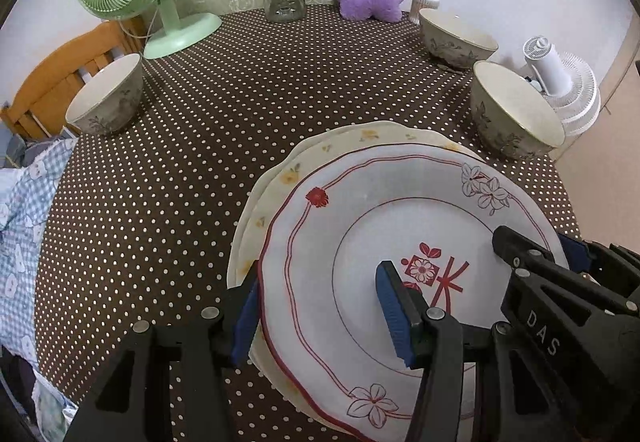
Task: Organize plates and bowls
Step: 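Lift the red-patterned plate with both grippers and lower it onto the yellow-flower plates, then open both grippers and withdraw them from the plate stack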
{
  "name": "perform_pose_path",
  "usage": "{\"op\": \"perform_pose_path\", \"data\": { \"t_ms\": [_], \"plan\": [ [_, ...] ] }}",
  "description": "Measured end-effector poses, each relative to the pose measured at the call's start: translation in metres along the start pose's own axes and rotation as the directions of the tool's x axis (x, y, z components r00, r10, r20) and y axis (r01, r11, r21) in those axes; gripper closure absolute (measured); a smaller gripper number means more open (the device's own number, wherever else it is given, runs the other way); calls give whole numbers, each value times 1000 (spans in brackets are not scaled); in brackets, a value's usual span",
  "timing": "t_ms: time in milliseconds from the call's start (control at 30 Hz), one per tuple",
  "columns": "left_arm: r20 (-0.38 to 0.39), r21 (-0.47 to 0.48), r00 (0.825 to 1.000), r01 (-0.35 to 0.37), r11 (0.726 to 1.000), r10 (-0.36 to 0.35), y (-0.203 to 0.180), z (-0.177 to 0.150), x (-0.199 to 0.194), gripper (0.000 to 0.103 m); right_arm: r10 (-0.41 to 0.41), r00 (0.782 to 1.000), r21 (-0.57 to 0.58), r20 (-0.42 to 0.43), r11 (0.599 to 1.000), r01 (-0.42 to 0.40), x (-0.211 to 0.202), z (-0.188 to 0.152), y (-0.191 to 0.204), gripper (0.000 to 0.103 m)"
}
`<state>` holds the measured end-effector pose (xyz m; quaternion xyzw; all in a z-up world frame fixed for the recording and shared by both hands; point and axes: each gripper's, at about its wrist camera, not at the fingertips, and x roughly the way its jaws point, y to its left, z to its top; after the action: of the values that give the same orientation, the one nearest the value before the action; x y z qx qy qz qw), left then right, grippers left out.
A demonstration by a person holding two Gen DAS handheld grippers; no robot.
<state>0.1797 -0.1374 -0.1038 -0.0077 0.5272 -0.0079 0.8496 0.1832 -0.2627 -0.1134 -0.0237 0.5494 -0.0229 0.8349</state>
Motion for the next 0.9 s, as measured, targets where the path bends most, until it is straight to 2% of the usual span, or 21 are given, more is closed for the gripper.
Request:
{"op": "perform_pose_path", "data": {
  "t_ms": [400, 533, 667, 900],
  "plan": [
    [27, -32, 1000, -6, 999, 7, 1, 0, 1, 47, 5, 1000, -34, 4, 999, -4, 0, 2, 1, 62],
    [30, -63, 1000, 9, 998, -7, 5, 1, 1, 47, 38, 999, -27, 2, 999, -38, -1, -1, -3, 62],
    [31, -36, 998, -48, 998, 49, 2, -1, 1, 45, 48, 999, -26, 2, 998, -48, -3, -3, -4, 62],
    [29, -38, 997, -71, 997, 72, 2, -3, 0, 38, 41, 999, -39, 17, 998, -40, -2, -3, 3, 62]
  ]
}}
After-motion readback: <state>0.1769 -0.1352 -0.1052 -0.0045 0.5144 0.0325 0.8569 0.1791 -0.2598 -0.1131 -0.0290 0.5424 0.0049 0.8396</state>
